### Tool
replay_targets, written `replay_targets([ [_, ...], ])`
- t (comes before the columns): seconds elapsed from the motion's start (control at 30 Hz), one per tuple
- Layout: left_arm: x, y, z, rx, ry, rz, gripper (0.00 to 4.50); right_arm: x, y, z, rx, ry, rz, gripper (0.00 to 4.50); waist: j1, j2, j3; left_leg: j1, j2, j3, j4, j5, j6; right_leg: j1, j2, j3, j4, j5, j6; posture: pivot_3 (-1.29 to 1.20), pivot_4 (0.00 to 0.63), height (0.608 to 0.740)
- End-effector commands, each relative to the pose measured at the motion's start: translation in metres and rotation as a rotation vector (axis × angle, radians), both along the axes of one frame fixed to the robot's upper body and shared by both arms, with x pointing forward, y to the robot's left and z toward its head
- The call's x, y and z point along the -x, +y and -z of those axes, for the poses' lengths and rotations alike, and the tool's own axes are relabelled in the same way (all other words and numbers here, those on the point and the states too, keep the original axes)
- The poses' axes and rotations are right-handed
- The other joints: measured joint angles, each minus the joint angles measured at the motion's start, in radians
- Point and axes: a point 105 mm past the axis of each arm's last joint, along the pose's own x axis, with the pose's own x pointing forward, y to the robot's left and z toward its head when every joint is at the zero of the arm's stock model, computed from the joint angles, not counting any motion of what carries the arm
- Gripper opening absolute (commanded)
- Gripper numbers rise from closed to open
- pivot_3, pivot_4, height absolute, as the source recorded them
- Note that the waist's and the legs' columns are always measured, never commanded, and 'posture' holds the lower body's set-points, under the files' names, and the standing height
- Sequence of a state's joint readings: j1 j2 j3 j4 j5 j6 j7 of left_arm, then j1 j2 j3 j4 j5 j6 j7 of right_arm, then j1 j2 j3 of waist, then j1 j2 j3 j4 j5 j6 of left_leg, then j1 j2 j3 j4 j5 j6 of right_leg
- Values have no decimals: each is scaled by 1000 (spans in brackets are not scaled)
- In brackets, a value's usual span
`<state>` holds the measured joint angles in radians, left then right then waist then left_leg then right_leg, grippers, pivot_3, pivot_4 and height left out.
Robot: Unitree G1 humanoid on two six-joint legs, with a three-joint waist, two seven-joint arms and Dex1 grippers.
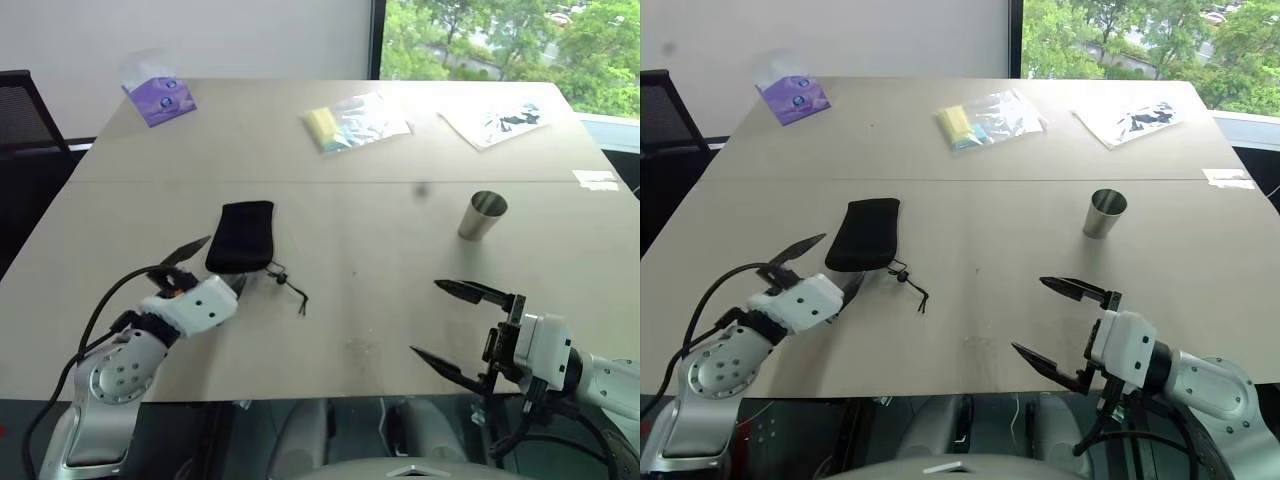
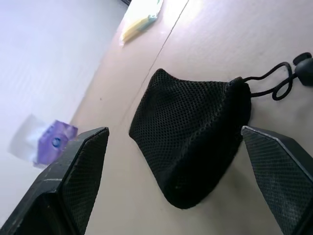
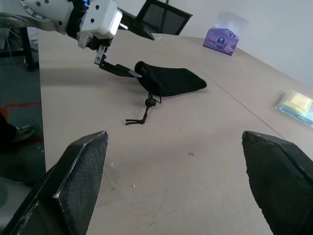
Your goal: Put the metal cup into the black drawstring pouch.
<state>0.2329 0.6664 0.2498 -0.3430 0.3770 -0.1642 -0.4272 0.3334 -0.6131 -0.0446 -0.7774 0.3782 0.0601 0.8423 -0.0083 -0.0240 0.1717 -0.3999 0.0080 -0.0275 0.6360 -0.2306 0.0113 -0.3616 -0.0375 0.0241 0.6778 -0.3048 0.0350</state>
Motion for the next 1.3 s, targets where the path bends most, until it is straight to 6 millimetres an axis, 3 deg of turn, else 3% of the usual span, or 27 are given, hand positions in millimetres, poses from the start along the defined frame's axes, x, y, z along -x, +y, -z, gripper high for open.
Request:
replay_targets([
  [0.03, -8, -2, -17, -151, -62, -15, 4500, 2, 3, -14, -40, -45, -28, 4438, 0, 0, 0, 0, 0, 0, 0, 0, 0, 0, 0, 0, 0, 0, 0, 0, 150, 740],
  [0.33, -18, -10, -15, -308, -46, -19, 4500, -3, 3, -12, -36, -44, 4, 4438, -3, 0, 0, 0, 0, 0, 0, 0, 0, 0, 0, -1, 0, 0, 0, 0, 150, 740],
  [1.3, -33, -9, -8, -361, 22, -74, 4500, -1, -2, -2, -22, -11, 45, 4438, -2, 0, 0, 0, 0, 0, 0, 0, 0, 0, 0, -1, 1, 0, 0, 0, 150, 740],
])
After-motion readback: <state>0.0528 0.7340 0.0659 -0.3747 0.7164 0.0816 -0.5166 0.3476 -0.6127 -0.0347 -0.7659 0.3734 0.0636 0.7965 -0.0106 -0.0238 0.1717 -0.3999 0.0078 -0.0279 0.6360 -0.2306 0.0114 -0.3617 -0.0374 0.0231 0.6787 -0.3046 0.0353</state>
